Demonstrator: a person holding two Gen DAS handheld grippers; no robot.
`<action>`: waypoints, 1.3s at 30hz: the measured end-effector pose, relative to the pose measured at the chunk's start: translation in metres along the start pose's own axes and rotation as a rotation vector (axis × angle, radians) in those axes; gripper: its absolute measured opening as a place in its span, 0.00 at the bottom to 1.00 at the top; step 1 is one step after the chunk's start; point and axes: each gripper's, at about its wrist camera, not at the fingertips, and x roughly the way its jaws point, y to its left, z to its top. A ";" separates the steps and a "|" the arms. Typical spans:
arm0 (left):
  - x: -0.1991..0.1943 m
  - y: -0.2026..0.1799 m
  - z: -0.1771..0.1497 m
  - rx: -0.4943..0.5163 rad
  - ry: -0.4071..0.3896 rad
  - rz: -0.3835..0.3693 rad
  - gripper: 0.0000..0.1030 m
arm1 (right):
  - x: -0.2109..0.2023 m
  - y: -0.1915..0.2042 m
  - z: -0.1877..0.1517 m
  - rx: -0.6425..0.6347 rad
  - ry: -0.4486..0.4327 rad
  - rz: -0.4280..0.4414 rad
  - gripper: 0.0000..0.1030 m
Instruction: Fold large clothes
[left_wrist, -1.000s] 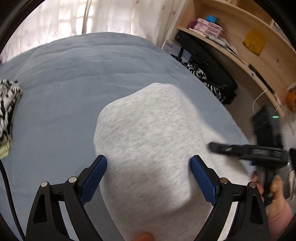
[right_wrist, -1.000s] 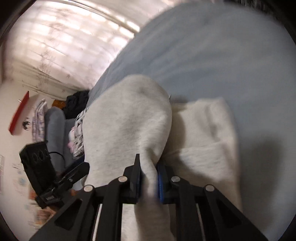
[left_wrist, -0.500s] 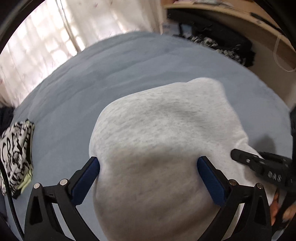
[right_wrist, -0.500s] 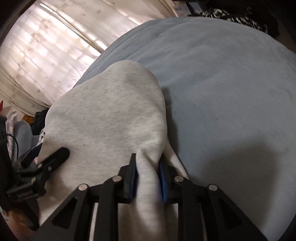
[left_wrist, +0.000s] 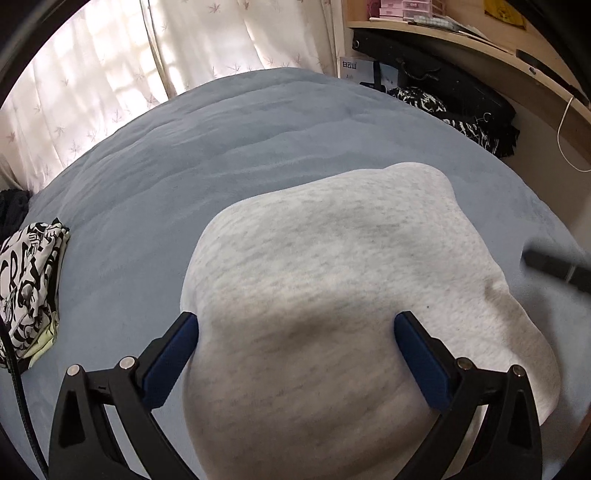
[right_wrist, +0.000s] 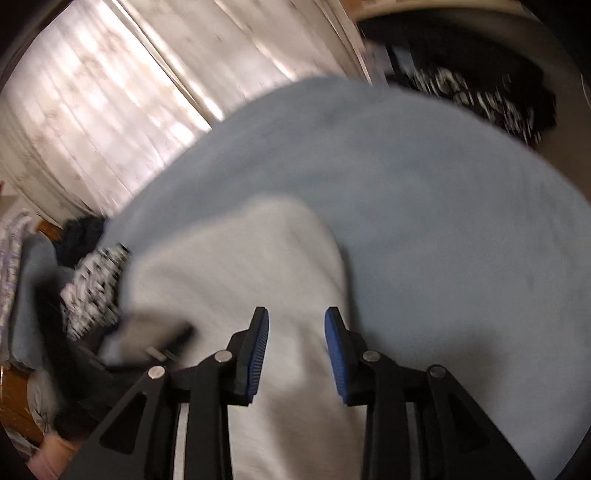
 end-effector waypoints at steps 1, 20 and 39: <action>0.000 0.001 0.000 -0.001 0.000 -0.001 1.00 | 0.000 0.008 0.009 -0.004 -0.007 0.029 0.31; -0.013 0.015 0.002 -0.039 -0.043 -0.053 1.00 | 0.100 0.001 0.025 -0.012 0.091 0.044 0.24; -0.056 0.039 -0.092 -0.261 0.028 -0.291 1.00 | 0.020 -0.016 -0.080 -0.139 0.128 0.010 0.23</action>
